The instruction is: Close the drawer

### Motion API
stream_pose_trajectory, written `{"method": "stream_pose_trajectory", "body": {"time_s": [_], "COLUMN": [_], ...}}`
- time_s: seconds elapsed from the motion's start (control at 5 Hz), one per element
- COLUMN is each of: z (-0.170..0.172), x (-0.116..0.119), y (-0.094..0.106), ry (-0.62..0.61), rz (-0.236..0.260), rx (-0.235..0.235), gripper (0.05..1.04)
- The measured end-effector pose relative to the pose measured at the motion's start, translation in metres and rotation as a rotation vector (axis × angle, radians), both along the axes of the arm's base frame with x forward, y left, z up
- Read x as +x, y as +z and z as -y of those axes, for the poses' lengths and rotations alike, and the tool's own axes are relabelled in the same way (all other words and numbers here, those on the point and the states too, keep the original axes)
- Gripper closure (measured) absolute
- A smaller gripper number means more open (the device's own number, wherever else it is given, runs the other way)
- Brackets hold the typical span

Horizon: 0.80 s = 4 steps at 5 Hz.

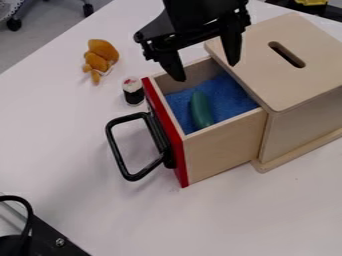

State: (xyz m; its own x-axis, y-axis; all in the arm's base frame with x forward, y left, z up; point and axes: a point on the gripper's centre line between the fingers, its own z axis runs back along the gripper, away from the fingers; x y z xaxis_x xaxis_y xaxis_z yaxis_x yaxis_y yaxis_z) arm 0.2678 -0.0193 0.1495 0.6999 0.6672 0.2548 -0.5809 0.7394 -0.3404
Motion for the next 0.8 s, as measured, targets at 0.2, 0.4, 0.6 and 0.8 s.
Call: {"method": "stream_pose_trajectory", "body": {"time_s": [0.2,0.4,0.6,0.8], "z": [0.0,-0.01,-0.024,-0.037], "x": [-0.003,-0.011,-0.031,-0.044], "y": [-0.008,-0.004,0.006,0.019], "ry": [-0.003,-0.081,-0.104,-0.184], "rz": [-0.026,-0.024,0.002,0.037], "rx": [0.001,0.07,0.122,0.171], "gripper": [0.095,0.095,0.095,0.095]}}
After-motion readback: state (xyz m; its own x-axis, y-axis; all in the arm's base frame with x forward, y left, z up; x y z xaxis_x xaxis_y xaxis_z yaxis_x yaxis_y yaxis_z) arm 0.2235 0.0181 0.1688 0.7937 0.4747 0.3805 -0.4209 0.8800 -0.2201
